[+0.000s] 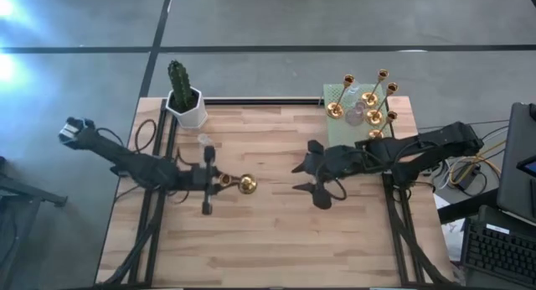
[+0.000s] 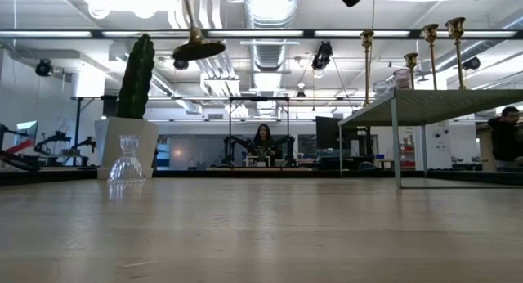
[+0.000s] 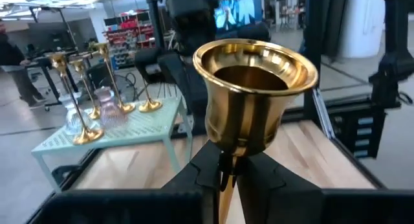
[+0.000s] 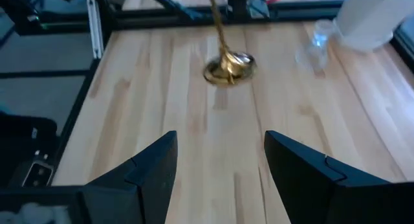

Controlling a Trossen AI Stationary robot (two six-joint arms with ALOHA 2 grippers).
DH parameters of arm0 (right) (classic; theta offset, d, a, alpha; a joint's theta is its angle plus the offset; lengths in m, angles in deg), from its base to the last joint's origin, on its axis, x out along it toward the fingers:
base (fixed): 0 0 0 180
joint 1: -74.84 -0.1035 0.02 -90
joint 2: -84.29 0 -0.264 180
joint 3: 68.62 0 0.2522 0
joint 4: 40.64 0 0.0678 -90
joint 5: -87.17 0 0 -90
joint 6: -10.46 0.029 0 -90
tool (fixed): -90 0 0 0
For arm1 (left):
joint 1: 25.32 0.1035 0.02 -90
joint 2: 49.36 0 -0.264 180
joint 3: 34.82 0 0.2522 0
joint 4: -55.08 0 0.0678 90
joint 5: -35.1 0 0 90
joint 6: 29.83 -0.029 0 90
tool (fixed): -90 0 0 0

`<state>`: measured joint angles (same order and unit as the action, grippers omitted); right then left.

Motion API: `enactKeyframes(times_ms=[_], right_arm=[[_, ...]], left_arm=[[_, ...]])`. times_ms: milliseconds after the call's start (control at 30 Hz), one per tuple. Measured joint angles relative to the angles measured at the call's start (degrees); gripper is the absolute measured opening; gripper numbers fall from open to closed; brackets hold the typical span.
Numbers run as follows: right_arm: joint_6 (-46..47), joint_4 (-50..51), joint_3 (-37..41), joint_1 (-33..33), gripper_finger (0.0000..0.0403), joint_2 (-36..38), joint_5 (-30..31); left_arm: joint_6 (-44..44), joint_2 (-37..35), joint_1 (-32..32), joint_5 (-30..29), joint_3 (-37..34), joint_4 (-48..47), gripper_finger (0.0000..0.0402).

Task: Pick & Place candle stick holders
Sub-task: Put the gold candle holder on the shelf

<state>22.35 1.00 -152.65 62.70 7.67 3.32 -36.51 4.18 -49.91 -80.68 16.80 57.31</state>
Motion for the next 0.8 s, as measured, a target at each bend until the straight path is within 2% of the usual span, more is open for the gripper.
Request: enactKeyframes(times_ms=[200, 433, 600, 800], right_arm=[[-3.46, -13.23, 5.04, 0.02, 0.0224, -0.02, 0.2], [-5.0, -22.61, 8.95, 0.02, 0.0224, -0.13, 3.24], [-5.34, -28.82, 10.5, -0.5, 0.0224, -0.13, 3.03], [-6.36, -31.52, 11.16, -1.01, 0.0224, -0.14, 3.01]], left_arm=[[1.39, 4.52, 7.87, 10.01, 4.29, 1.83, 0.0032], [3.09, 11.09, 11.38, 18.98, 10.46, 1.97, 0.0032], [3.02, 15.01, 13.46, 22.92, 13.97, 1.98, 0.0032], [3.07, 18.41, 16.18, 27.18, 17.09, 2.42, 0.0032]])
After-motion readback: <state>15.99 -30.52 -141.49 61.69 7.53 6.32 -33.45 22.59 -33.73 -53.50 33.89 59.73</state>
